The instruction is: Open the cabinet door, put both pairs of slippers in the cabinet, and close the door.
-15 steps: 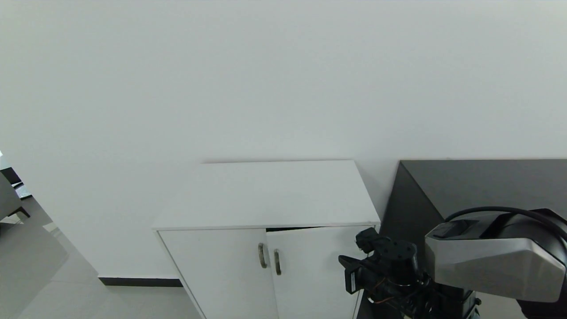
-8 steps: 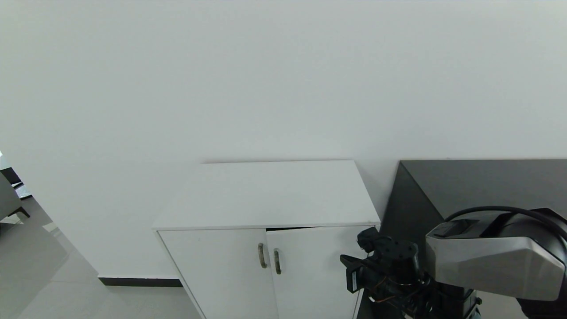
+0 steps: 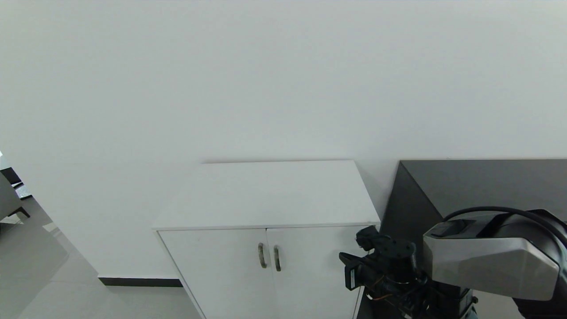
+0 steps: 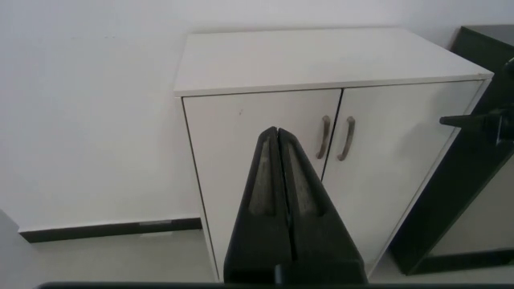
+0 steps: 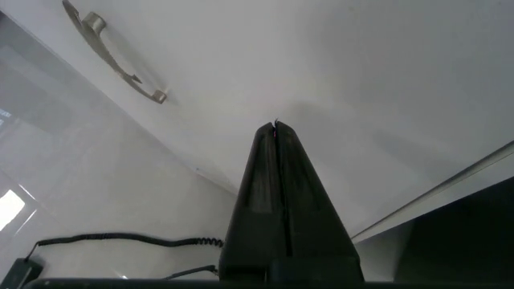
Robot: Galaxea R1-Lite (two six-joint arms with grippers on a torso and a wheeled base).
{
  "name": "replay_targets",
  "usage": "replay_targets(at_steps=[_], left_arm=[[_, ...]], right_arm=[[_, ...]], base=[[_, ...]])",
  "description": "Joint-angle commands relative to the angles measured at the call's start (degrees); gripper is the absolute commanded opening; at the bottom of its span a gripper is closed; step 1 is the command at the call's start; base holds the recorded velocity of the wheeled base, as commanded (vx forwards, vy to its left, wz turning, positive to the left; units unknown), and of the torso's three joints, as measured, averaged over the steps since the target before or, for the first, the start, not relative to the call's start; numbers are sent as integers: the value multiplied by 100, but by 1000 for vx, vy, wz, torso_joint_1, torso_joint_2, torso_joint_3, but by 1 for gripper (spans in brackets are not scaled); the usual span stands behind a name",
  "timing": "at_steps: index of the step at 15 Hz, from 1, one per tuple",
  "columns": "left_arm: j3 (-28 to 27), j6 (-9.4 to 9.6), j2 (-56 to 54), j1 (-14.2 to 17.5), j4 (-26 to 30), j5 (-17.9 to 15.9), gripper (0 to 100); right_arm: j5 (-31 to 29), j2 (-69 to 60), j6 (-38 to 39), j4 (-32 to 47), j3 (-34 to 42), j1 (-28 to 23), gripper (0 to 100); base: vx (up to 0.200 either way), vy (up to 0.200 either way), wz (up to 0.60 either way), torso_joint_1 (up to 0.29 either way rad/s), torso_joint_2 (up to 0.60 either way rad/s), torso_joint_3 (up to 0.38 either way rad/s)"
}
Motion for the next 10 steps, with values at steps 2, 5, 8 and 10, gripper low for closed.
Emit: replay_targets(at_steps=[2,5,8,10], left_arm=[[0,0,9,1,2,1,0],[0,0,9,1,-7,1,0],[0,0,9,1,2,1,0],[0,0,9,1,2,1,0]], right_arm=[[-173,82,1,141,-175,-12,0],[-191,117,1,203,-192,-12,0],[-252,117,1,343,-271,-29,0],[-331,117,1,440,-342,-47,0]], base=[[0,0,0,0,0,0],[0,0,0,0,0,0],[0,0,0,0,0,0],[0,0,0,0,0,0]])
